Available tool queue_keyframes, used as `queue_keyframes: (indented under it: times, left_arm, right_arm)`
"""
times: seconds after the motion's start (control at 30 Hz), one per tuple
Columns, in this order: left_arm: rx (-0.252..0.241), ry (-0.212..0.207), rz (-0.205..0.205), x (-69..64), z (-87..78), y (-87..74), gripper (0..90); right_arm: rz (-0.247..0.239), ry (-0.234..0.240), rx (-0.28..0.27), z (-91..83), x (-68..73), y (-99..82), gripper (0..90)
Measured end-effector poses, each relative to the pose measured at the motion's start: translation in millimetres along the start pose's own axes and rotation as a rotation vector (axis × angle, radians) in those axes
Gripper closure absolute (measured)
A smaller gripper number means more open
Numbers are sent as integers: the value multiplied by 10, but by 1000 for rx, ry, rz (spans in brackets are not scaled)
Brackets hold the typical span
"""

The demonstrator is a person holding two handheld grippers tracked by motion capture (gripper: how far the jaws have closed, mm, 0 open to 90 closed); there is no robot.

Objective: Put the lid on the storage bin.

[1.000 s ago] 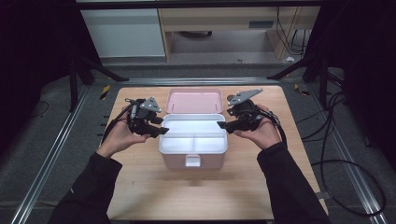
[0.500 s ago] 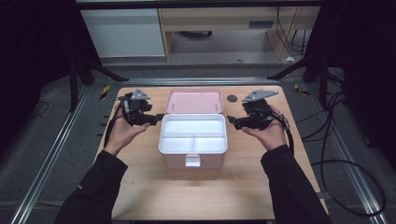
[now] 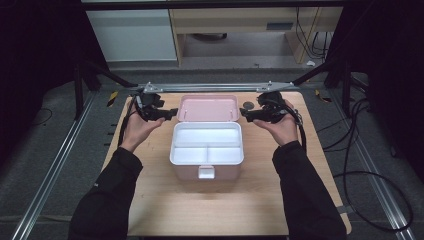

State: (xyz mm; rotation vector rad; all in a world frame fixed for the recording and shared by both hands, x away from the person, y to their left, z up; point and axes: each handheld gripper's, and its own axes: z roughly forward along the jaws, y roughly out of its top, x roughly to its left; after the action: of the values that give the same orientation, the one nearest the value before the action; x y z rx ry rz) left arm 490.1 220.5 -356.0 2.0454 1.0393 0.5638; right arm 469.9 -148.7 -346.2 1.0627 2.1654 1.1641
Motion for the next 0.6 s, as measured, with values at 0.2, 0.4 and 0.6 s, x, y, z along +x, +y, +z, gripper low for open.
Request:
queue_keyframes:
  times: [0.2,0.4,0.6]
  left_arm:
    - [-28,1,-22,45,109,113,352]
    - [-8,-6,-32,134,300,119,356]
    - [0,-2,-54,192,483,119,357]
  right_arm:
    - [34,-18,-20,125,-101,66,249]
    - [58,-38,10,368,-235,41,259]
    - [80,-35,27,606,-294,-7,271]
